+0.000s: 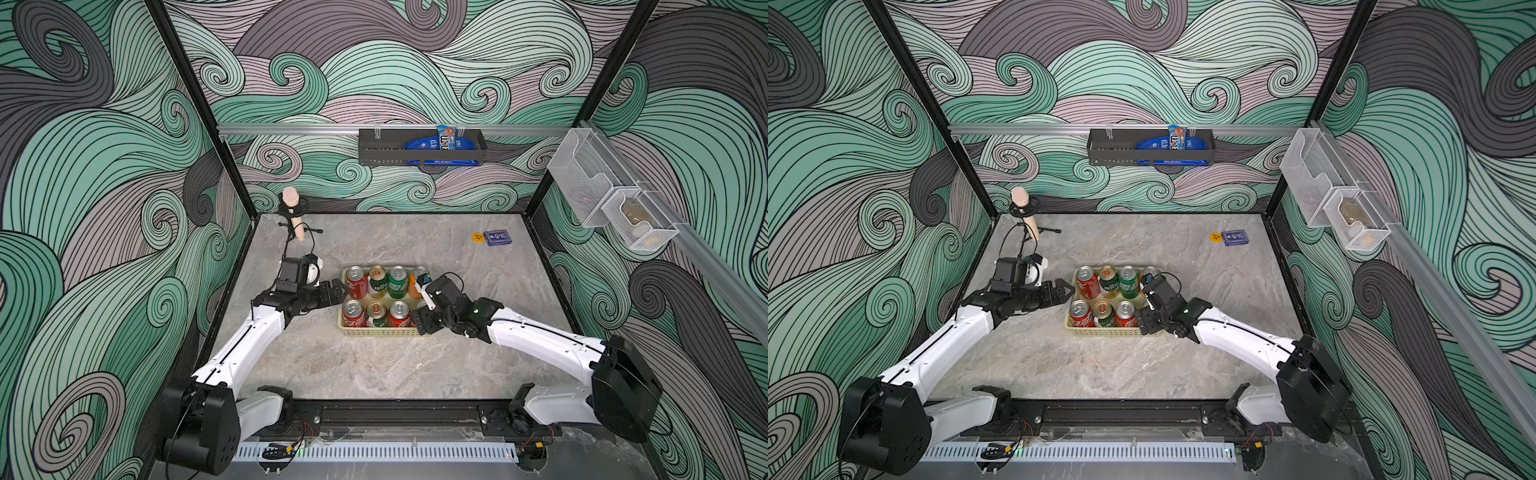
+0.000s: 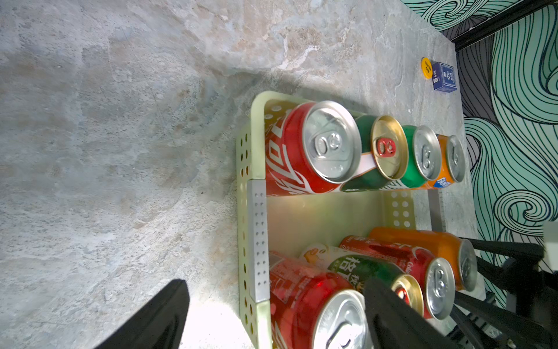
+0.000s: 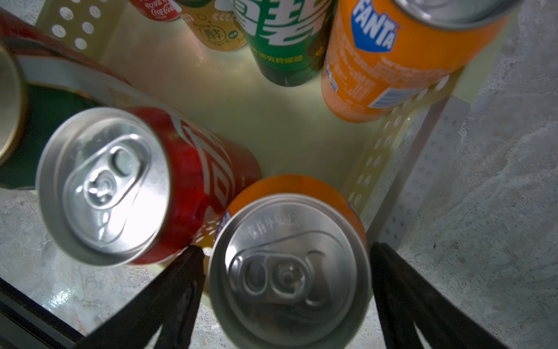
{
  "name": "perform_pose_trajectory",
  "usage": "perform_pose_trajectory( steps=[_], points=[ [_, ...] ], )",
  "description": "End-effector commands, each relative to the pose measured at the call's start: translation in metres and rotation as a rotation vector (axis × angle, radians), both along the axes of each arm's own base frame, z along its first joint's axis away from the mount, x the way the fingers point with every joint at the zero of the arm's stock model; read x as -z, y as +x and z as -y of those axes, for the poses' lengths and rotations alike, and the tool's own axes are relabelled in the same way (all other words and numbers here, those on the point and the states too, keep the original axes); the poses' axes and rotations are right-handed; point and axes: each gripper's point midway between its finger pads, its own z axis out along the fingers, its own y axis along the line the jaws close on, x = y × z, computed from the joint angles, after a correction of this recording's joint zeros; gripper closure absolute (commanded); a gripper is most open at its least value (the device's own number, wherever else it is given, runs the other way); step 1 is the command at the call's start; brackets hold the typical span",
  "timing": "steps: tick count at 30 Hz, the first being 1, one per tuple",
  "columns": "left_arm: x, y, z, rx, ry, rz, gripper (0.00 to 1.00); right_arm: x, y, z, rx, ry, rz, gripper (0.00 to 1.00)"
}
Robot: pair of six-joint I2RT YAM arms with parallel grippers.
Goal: Take out the drinks from the basket
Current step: Pick up the drink from the basket.
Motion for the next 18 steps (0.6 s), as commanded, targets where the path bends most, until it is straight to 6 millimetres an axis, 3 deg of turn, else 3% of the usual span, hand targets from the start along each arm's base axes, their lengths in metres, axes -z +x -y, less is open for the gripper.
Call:
perform_pose_trajectory(
  steps=[1,12,18],
  points=[
    [-0.006,-0.001,0.004,0.028,-0.001,0.030,0.06,0.010,0.000,-0.002,0.010,-0.002,-0.010,0.18],
    [-0.004,-0.002,0.008,0.042,-0.013,0.022,0.06,0.021,0.000,-0.003,0.025,0.003,-0.026,0.24],
    [-0.004,-0.002,0.007,0.042,-0.012,0.024,0.06,0.016,0.000,-0.001,0.038,0.010,-0.007,0.34]
  ],
)
